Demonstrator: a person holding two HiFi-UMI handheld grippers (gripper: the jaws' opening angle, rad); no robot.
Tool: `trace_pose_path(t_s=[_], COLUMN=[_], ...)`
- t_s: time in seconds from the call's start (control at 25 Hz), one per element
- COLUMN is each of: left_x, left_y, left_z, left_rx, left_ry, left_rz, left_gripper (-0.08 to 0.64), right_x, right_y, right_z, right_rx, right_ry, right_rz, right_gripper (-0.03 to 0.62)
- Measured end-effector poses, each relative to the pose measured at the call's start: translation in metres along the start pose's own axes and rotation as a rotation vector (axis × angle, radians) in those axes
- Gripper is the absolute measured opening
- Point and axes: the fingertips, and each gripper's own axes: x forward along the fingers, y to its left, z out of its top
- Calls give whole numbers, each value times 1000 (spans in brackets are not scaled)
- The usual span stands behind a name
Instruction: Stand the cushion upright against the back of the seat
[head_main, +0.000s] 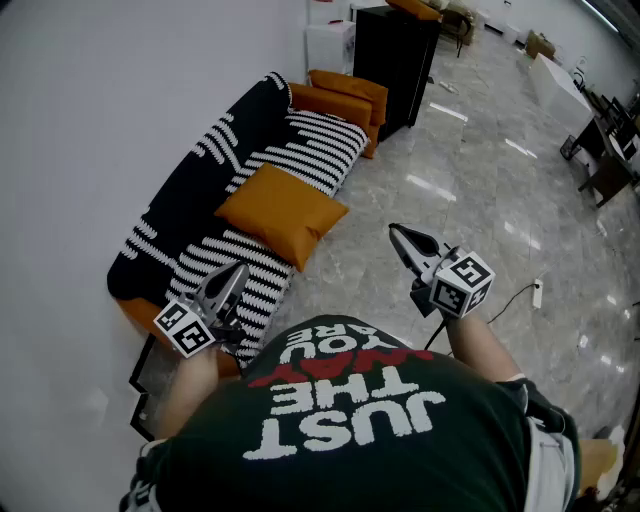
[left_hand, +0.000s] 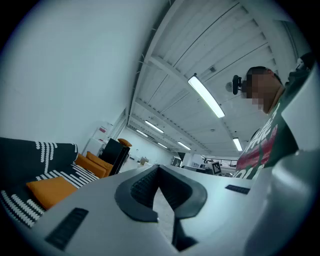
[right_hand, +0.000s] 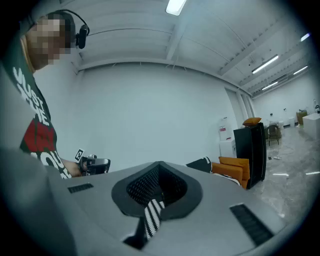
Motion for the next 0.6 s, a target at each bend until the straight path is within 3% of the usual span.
trace_pose_path(t_s=[0.6], left_x=[16], left_y=[-14], left_z=[-5], left_rx=[6], left_ry=[15], left_rz=[-3], left_gripper=[11], right_x=[-20], right_y=[-12], right_z=[1], right_rx=[45], right_ry=[-35], right_rz=[-4], right_gripper=[23])
